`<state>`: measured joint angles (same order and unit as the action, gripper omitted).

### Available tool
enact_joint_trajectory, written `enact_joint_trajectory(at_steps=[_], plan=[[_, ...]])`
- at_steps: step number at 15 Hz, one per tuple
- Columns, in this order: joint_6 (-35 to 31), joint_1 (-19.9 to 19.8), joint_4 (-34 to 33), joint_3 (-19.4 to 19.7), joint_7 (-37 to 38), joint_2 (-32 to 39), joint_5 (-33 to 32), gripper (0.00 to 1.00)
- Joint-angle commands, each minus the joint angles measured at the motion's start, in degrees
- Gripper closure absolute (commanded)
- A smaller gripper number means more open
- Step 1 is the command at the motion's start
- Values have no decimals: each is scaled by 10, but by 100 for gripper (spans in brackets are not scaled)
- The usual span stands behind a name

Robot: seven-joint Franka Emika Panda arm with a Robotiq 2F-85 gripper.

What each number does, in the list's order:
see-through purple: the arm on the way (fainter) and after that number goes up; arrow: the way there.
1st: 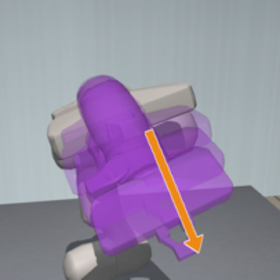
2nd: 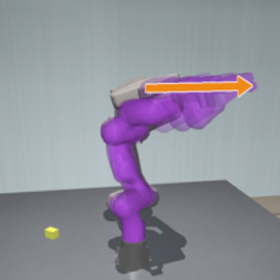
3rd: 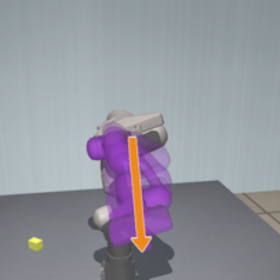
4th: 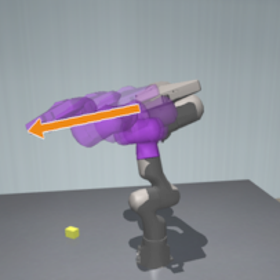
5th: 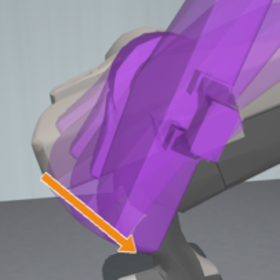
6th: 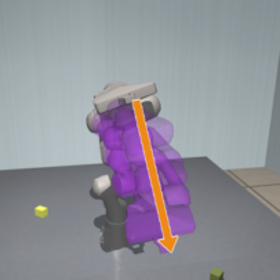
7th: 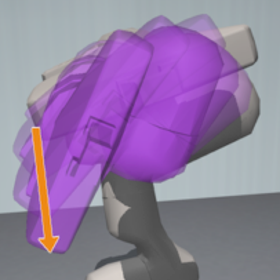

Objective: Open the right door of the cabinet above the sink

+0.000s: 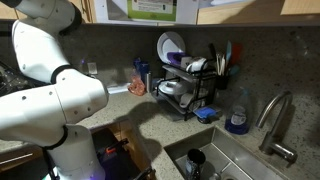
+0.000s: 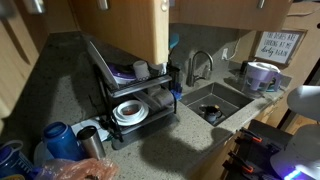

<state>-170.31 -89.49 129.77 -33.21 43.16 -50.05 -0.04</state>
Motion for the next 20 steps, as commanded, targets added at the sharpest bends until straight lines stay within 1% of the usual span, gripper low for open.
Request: enact_joint_trajectory(at_steps=[1, 5, 13, 20], plan=[[2, 1, 5, 6, -7, -5, 2, 99], [4, 0, 13, 14, -10, -12, 2, 99], [6, 5, 13, 10, -8, -13, 4, 100], [13, -21, 9, 16, -6, -11, 1, 100]])
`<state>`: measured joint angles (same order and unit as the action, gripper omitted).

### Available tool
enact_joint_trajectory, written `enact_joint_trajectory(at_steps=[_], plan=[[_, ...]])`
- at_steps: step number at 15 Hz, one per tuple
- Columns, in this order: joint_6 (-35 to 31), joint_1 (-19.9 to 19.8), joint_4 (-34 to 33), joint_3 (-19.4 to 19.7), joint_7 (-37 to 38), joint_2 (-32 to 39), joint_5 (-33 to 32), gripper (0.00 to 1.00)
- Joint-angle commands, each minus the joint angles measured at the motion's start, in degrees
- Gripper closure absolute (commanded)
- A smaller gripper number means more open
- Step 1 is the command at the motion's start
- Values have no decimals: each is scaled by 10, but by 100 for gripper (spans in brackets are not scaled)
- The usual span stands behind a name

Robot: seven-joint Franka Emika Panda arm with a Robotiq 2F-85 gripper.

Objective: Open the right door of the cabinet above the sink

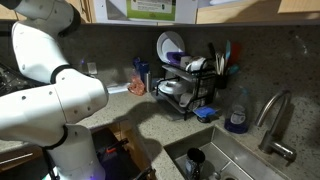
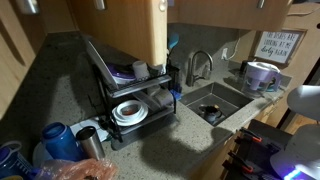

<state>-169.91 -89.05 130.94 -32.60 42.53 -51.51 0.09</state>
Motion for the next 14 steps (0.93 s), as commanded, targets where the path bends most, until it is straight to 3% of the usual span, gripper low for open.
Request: enact_joint_trajectory(at_steps=[1, 14], plan=[[10, -26, -2, 12, 0, 5, -1, 100], [41, -68, -4, 27, 0, -2, -12, 100]])
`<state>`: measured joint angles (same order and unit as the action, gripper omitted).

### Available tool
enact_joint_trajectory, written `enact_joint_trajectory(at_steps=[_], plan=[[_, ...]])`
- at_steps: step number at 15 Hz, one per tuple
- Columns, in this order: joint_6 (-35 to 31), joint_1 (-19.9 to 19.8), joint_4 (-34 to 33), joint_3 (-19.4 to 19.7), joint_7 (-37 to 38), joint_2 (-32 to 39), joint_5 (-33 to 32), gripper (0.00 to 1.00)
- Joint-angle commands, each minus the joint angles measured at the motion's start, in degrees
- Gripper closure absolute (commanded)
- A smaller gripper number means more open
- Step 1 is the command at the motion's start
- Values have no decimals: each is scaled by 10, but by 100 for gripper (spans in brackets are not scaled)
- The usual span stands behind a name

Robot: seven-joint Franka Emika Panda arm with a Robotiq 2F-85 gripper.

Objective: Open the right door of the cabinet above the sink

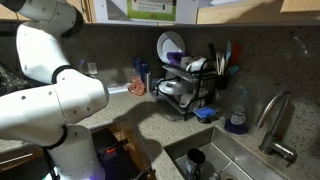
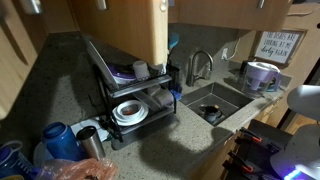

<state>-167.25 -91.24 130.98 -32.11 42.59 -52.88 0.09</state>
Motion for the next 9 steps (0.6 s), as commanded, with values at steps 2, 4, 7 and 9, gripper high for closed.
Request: enact_joint_trajectory(at_steps=[2, 4, 7, 9], plan=[[26, -57, -5, 25, 2, 8, -16, 100], [39, -68, -6, 31, 4, 5, -20, 100], [56, -94, -9, 36, 10, 2, -24, 100], [59, -114, -11, 35, 12, 3, -29, 100]])
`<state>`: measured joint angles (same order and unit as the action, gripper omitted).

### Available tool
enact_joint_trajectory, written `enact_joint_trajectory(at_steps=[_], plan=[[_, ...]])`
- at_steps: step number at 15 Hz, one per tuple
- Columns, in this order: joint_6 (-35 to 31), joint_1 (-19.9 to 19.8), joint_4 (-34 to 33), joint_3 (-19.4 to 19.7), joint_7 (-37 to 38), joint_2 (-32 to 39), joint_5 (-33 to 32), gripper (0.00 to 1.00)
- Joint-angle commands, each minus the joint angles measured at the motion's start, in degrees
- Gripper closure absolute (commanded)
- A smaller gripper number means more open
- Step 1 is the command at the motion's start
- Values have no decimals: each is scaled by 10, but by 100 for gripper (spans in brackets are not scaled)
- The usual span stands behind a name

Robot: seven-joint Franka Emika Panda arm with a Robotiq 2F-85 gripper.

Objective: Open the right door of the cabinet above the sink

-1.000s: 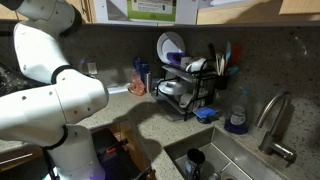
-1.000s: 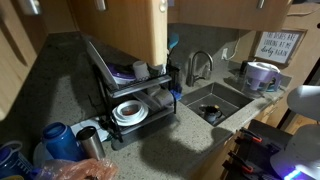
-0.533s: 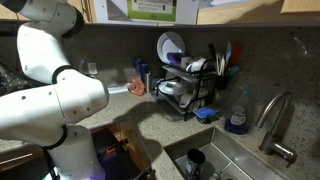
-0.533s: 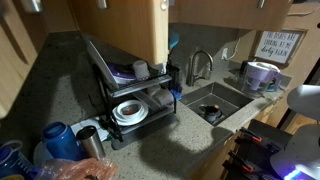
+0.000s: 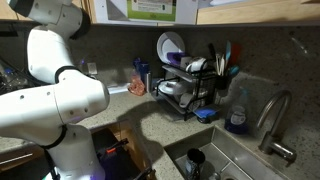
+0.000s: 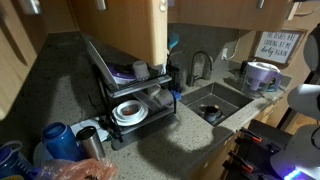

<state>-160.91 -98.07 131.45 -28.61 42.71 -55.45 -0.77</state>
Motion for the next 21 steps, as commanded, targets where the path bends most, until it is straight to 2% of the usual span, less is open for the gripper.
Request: enact_joint_trajectory(at_steps=[1, 16, 21], plan=[[-3, -56, -18, -1, 11, 30, -22, 100], [18, -183, -62, -41, 45, 68, -26, 100], [28, -188, -68, -44, 61, 74, -32, 100]])
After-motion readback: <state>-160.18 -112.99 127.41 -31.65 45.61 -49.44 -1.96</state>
